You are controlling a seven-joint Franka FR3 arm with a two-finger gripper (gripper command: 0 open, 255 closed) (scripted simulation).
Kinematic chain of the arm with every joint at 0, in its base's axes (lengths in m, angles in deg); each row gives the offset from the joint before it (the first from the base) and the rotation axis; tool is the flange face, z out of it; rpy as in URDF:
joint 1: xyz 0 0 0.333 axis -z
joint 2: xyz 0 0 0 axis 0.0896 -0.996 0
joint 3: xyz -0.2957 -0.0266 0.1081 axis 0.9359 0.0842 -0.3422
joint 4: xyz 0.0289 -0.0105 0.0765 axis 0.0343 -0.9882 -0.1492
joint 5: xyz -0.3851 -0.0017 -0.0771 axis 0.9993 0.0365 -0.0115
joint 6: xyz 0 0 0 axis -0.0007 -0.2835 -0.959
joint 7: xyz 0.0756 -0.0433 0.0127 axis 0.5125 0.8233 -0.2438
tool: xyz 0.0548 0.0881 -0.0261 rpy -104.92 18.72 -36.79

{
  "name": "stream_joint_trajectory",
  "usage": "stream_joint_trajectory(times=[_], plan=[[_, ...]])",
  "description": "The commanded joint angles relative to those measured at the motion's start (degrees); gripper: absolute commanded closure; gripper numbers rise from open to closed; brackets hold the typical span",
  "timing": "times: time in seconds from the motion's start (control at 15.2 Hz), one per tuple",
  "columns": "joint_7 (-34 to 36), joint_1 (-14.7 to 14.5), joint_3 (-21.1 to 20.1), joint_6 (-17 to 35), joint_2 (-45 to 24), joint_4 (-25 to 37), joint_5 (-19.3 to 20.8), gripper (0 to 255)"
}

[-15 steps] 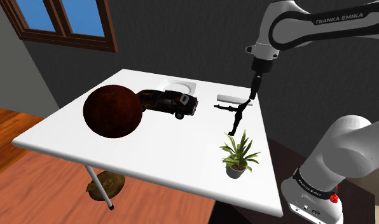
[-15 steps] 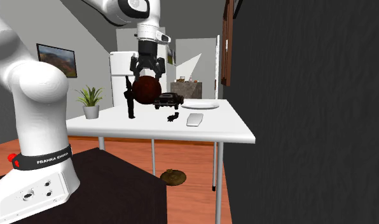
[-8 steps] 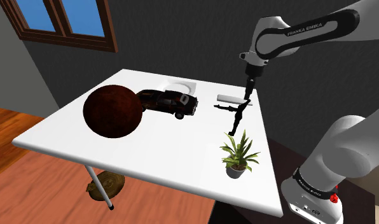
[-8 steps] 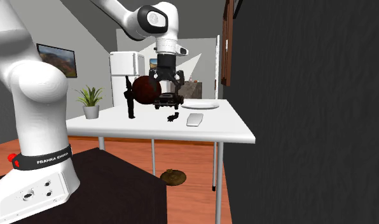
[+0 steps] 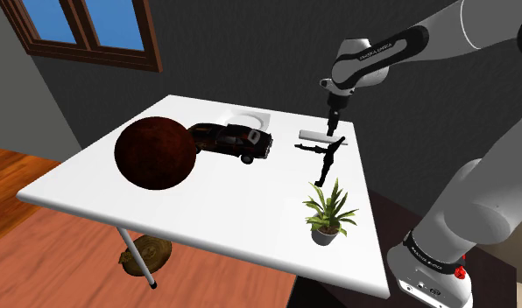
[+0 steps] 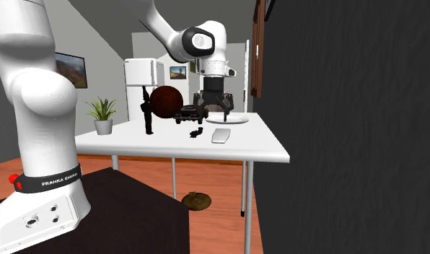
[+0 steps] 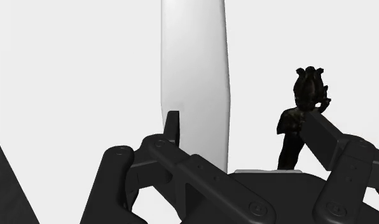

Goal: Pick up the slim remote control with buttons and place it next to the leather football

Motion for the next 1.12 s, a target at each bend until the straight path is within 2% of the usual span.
stream_joint_trajectory(times=[0.0, 0.07, 0.59, 1.06], plan=[[-3.5, 0.1, 0.9, 2.1, -4.6, 2.7, -1.6, 0], [-4.9, 0.3, 1.1, 2.7, -6.3, 3.9, -2.3, 0], [-6.3, 0.4, 1.0, 8.4, -10.1, 1.6, -4.3, 0], [-6.2, 0.4, 1.0, 8.4, -10.1, 1.6, -4.3, 0]])
